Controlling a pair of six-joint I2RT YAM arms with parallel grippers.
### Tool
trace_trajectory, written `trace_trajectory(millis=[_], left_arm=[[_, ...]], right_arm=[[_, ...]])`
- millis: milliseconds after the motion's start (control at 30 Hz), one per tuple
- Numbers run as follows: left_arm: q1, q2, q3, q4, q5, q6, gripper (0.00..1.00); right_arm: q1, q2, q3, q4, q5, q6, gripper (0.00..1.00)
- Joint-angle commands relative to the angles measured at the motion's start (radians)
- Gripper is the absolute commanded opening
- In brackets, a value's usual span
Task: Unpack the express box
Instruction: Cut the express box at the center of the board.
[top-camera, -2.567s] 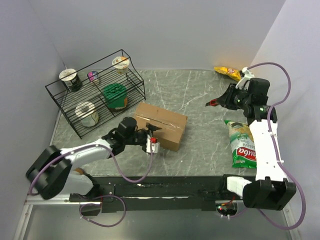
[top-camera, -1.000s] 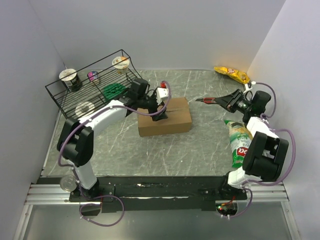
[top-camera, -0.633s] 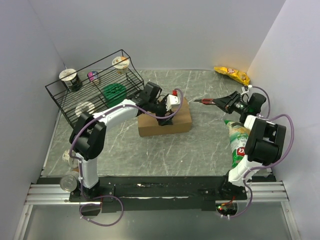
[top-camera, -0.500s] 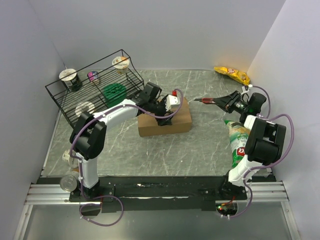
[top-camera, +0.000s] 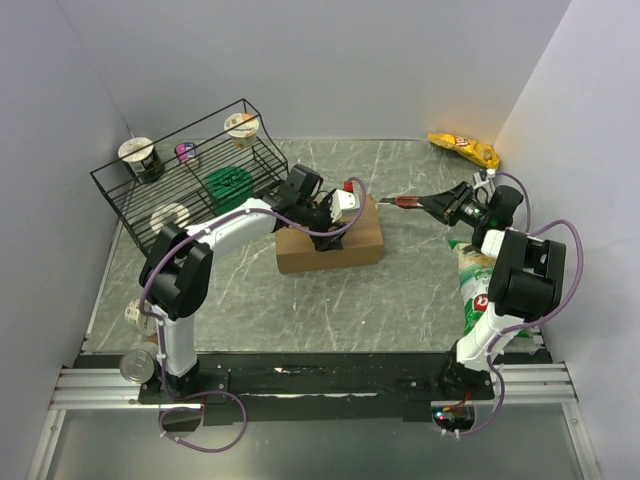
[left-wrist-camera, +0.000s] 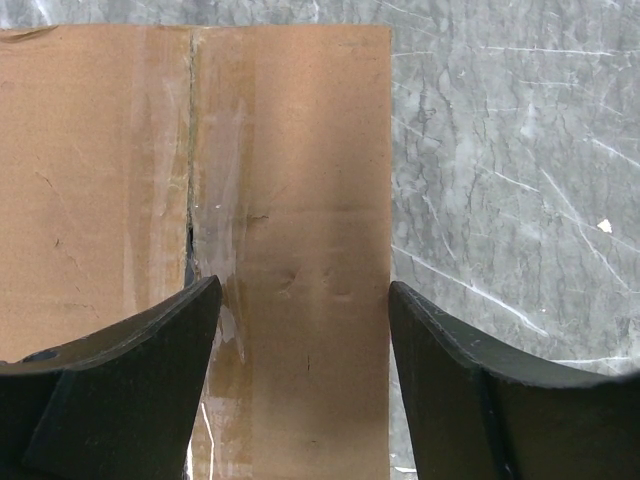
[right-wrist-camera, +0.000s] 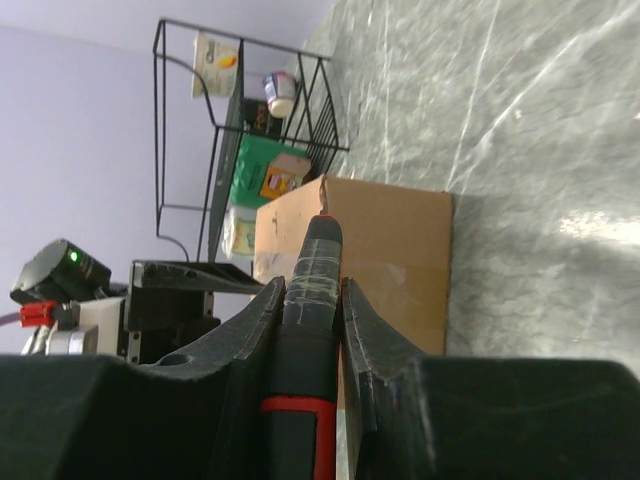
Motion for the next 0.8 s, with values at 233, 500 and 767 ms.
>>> trace_trajectory(millis=[233,500,767], left_arm=[[0.001,0.008,0.025,-0.003,0.015,-0.012,0.72],[0.001,0.01,0.025,0.002,0.015,-0.028,0.72],[0.001,0.01,0.02,-0.012,0.016,-0.026,0.71]], right_arm=[[0.023,-0.003,0.024,-0.004,-0.048,-0.056,0.0],[0.026,-0.02,-0.006,-0.024,-0.043,-0.072,0.0],[0.014,-0.034,-0.027,0.068,-0.012,0.007,0.0]])
